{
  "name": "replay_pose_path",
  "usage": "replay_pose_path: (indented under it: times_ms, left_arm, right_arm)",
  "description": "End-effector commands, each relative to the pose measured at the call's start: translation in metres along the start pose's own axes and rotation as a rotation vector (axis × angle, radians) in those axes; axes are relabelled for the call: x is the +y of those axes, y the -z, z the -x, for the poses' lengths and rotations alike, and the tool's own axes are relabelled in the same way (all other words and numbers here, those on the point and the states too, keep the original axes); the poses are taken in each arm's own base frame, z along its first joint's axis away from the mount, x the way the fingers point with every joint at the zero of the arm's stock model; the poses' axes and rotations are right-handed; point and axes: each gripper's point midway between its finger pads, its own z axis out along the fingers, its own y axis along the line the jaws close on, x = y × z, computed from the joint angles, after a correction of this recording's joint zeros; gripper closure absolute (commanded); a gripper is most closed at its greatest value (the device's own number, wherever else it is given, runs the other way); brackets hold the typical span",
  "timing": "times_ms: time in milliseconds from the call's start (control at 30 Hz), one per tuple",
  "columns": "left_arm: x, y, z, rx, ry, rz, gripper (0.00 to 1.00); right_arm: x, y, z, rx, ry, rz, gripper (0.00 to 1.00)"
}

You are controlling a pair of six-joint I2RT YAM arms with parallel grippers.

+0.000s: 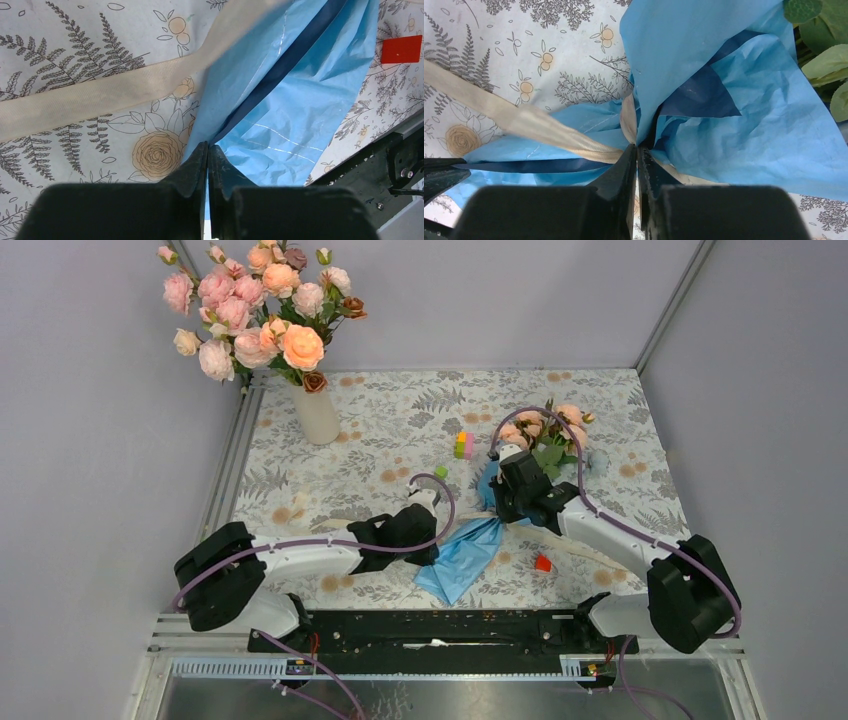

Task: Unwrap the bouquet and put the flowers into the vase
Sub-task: Untie the ribbon from the wrapping paper.

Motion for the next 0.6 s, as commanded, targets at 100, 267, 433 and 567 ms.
replay_pose_path:
  times_ms: [100, 267, 433, 567]
  left_arm:
    - [-0.009, -0.002, 0.015, -0.048, 0.011, -0.019, 1.00]
    - [-0.003, -0.003, 0.008, -0.038, 0.025, -0.004, 1.00]
    - [0.004, -0.003, 0.001, -0.029, 0.042, 0.010, 1.00]
    - [0.009, -0.003, -0.003, -0.028, 0.055, 0.019, 1.00]
  right_arm:
    - [-0.010, 0.010, 0.022, -0.106, -0.020, -0.077, 1.00]
    - [-0.023, 0.021, 0.021, -0.162, -0.096, -0.141, 1.00]
    - [-0.032, 0.026, 0.017, -0.192, -0.170, -0.191, 1.00]
    - [-0.037, 0.029, 0.015, -0.213, -0.217, -0.216, 1.00]
